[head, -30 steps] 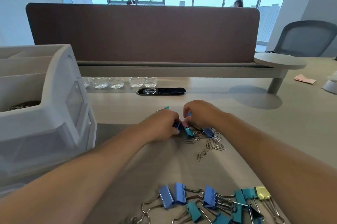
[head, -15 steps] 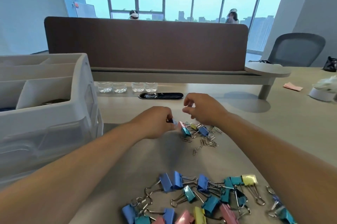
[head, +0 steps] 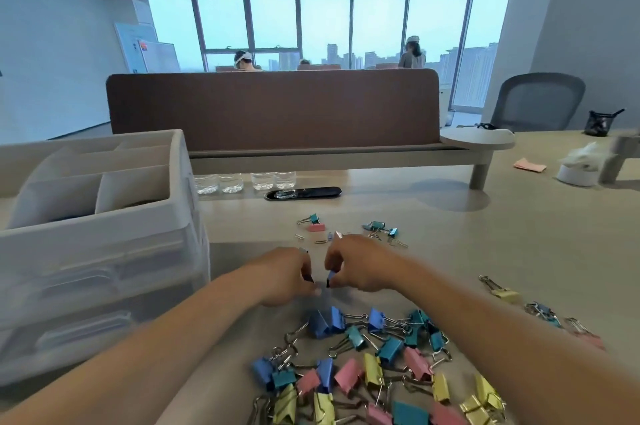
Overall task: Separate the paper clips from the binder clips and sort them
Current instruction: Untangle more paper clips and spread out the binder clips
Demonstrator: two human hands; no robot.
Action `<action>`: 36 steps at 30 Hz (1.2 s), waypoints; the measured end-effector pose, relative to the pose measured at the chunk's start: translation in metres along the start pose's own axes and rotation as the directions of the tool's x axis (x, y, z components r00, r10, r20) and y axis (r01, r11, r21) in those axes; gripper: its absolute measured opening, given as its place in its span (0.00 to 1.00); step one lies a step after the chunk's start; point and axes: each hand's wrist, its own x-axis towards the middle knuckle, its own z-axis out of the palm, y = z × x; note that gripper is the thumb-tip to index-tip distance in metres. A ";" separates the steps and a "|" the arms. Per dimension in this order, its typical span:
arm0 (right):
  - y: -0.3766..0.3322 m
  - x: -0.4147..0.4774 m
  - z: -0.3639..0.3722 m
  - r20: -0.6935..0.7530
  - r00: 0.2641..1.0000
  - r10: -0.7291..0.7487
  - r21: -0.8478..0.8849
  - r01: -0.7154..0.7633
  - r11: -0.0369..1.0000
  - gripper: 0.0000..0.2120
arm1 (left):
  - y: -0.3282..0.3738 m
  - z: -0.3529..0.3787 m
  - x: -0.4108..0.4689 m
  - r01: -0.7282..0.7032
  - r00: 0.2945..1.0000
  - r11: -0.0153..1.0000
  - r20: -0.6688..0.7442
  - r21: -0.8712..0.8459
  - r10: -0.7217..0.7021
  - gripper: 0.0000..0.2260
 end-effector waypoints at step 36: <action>0.095 0.024 -0.018 -0.128 0.978 0.166 -0.122 -0.182 0.976 0.16 | 0.033 0.000 0.100 -0.119 0.979 0.992 -0.172 -0.042 0.110 0.22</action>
